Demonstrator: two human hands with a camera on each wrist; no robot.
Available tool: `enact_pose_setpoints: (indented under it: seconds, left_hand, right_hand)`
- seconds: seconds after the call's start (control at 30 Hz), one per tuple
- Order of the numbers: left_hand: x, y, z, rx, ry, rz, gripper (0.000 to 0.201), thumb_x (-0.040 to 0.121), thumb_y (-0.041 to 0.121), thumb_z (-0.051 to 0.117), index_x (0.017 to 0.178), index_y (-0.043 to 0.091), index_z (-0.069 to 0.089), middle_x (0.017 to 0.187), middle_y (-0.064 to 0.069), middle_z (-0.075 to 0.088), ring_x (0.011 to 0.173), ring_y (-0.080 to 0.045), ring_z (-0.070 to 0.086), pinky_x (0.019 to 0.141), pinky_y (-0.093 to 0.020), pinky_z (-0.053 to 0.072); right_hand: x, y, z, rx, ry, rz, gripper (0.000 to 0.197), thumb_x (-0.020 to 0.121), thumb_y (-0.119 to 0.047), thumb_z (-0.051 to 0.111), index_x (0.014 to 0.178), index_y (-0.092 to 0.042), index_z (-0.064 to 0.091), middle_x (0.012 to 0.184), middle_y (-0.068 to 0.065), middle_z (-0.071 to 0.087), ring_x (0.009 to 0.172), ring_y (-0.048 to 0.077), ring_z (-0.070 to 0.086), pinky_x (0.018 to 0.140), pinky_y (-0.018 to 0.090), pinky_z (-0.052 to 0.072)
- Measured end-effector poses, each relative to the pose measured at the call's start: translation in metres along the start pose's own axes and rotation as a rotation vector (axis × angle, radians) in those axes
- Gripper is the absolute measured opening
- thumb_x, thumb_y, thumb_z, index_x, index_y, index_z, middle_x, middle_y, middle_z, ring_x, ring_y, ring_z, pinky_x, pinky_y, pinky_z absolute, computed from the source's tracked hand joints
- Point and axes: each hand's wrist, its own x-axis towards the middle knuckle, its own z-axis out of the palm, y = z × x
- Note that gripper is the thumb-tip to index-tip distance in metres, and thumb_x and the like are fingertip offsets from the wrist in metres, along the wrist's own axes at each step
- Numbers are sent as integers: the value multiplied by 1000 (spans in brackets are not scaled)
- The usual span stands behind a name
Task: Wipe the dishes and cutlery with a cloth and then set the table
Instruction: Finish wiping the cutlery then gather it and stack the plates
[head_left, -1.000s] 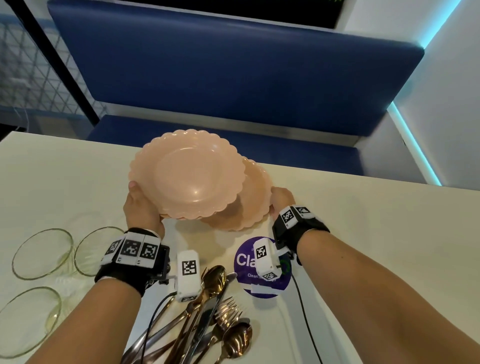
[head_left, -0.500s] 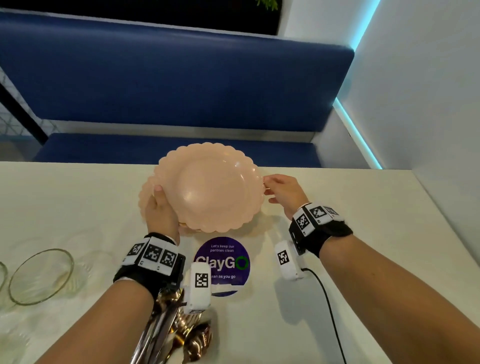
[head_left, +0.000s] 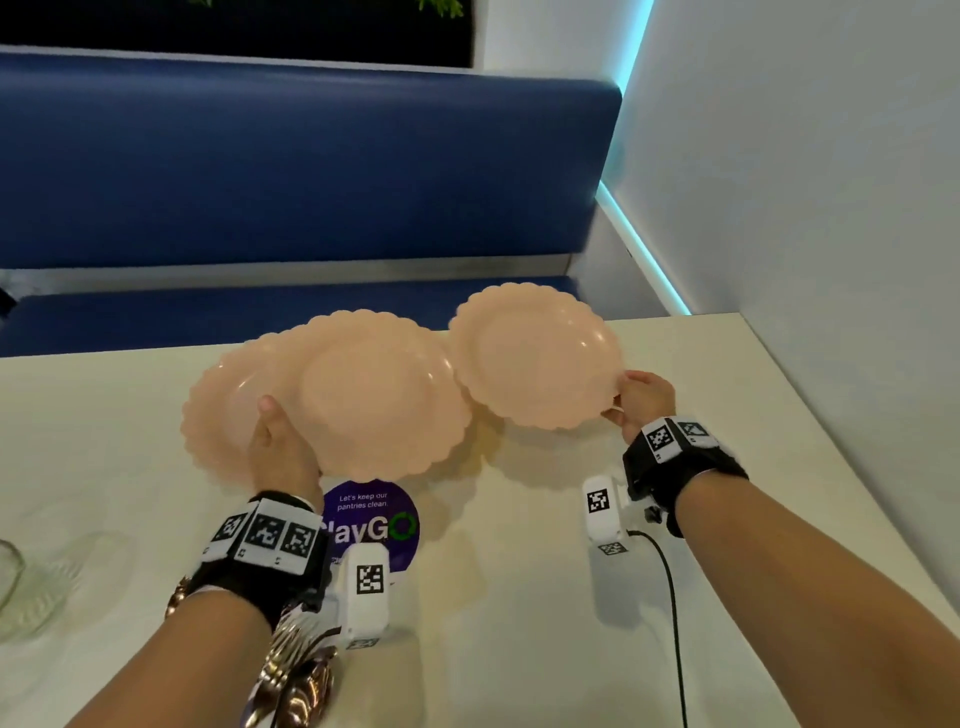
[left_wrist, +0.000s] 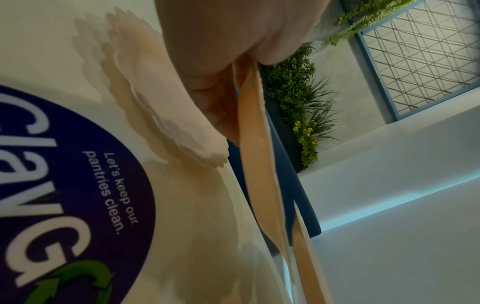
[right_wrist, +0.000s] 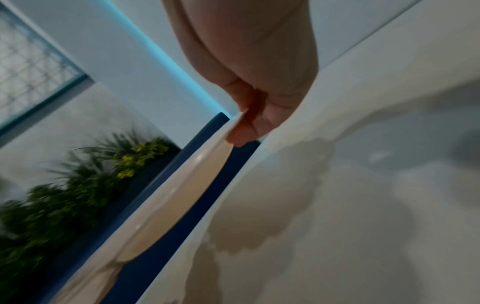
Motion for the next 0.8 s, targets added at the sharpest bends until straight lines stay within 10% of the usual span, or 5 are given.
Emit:
enact_pose_setpoints:
  seconds: [0.13, 0.3, 0.43, 0.6, 0.8]
  left_hand:
    - [-3, -5, -3, 16, 60, 5, 63, 92, 61, 21, 140, 24, 38, 143, -8, 45, 128, -32, 44, 106, -46, 39]
    - [-7, -12, -3, 33, 72, 13, 69, 86, 67, 22, 138, 26, 42, 138, -8, 50, 123, -30, 49, 103, -46, 42]
    - [-13, -12, -3, 75, 77, 18, 65, 89, 64, 20, 135, 25, 44, 132, -7, 54, 116, -30, 53, 99, -46, 45]
    - [-26, -9, -5, 100, 77, 22, 61, 92, 60, 21, 133, 24, 48, 129, -7, 57, 116, -30, 54, 102, -45, 43]
    - [-63, -8, -4, 223, -128, 70, 63, 97, 52, 16, 135, 12, 46, 133, -2, 51, 119, -22, 49, 99, -30, 39]
  right_hand:
    - [22, 15, -23, -31, 104, 33, 35, 87, 6, 49, 121, 2, 54, 107, 16, 59, 89, 31, 54, 77, 40, 53]
    - [52, 32, -31, -178, 56, 100, 17, 92, -1, 45, 100, -15, 53, 100, 13, 56, 86, 22, 51, 44, 17, 50]
    - [69, 38, -27, -160, 190, 81, 36, 89, -4, 51, 124, -8, 52, 121, 15, 60, 99, 32, 59, 86, 39, 54]
    - [62, 35, -26, -216, 160, 76, 40, 91, -2, 46, 131, -5, 45, 131, 18, 53, 112, 38, 55, 84, 38, 50]
    - [3, 24, -12, -450, 38, -456, 31, 95, -10, 42, 126, -7, 47, 127, 16, 47, 107, 29, 51, 97, 37, 43]
